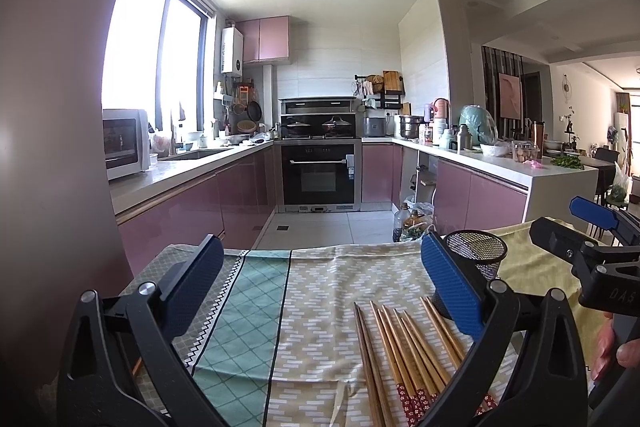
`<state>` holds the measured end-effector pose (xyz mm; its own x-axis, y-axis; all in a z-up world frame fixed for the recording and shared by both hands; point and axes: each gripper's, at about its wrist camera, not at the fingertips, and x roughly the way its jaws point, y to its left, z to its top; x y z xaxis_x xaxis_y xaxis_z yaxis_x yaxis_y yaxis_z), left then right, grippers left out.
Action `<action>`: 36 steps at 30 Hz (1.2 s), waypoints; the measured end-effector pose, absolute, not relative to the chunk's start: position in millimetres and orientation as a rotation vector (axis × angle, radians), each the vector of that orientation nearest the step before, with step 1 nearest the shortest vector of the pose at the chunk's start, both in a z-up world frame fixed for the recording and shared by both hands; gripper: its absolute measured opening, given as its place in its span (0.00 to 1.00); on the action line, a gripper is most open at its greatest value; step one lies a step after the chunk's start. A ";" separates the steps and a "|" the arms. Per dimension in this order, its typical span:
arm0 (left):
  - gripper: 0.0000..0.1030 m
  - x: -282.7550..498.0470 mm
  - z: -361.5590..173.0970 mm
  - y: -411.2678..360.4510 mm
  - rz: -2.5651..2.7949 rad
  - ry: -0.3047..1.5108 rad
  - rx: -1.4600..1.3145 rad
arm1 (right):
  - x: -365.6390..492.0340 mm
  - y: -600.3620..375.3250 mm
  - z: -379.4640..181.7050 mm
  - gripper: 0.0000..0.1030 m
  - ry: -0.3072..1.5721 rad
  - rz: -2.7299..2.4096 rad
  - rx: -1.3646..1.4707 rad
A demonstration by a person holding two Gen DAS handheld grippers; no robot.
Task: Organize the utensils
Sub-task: 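Grasp one red-tipped wooden chopstick with the left gripper while the right gripper grasps another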
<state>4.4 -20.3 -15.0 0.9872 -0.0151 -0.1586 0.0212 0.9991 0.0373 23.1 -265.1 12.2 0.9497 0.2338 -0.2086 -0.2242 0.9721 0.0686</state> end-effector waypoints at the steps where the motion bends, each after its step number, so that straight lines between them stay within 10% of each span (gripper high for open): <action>1: 0.95 4.2 -16.0 -21.3 -0.020 0.162 0.041 | 23.4 -265.3 12.0 0.94 0.221 0.234 0.044; 16: 0.87 41.9 -46.8 -12.7 -0.067 0.423 0.138 | 51.2 -256.9 -27.1 0.94 0.522 0.311 -0.034; 36: 0.70 96.3 -112.5 -29.4 -0.205 0.763 0.209 | 86.9 -241.1 -88.0 0.60 0.866 0.345 -0.113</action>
